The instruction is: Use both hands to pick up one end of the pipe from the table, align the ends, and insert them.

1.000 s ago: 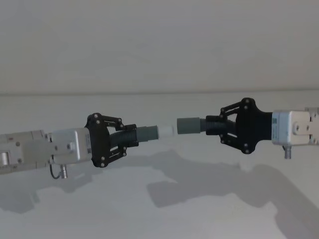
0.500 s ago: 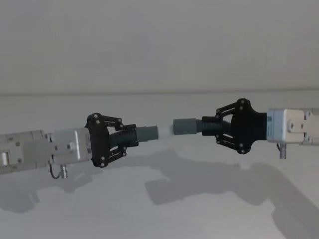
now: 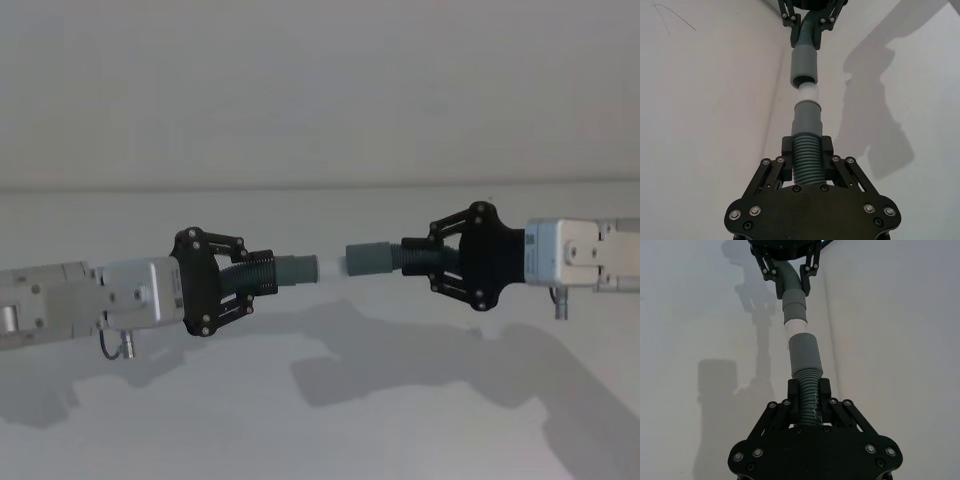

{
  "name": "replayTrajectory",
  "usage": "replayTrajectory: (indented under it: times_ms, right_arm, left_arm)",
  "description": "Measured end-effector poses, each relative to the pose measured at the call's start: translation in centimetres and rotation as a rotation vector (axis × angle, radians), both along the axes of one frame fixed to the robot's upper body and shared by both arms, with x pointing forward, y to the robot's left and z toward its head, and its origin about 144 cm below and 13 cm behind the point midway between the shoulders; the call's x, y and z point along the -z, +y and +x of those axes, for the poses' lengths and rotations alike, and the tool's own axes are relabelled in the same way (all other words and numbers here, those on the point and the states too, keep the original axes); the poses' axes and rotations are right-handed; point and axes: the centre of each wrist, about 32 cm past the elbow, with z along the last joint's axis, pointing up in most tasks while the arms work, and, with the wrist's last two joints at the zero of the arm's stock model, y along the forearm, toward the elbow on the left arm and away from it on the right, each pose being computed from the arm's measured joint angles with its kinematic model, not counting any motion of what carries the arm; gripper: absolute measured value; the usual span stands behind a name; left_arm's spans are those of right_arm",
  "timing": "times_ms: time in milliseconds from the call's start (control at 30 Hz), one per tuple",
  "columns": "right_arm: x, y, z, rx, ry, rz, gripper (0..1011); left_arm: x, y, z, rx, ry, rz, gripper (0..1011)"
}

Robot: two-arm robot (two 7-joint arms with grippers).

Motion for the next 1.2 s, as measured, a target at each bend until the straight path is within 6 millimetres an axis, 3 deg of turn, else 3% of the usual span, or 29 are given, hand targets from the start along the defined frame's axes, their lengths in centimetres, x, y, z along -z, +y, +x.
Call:
replayTrajectory:
  times_ms: [1200]
  right_arm:
    - [0.15, 0.29, 0.28, 0.009, 0.002, -0.011, 215]
  left_arm:
    - [0.0, 0.0, 0.0, 0.0, 0.0, 0.0, 300]
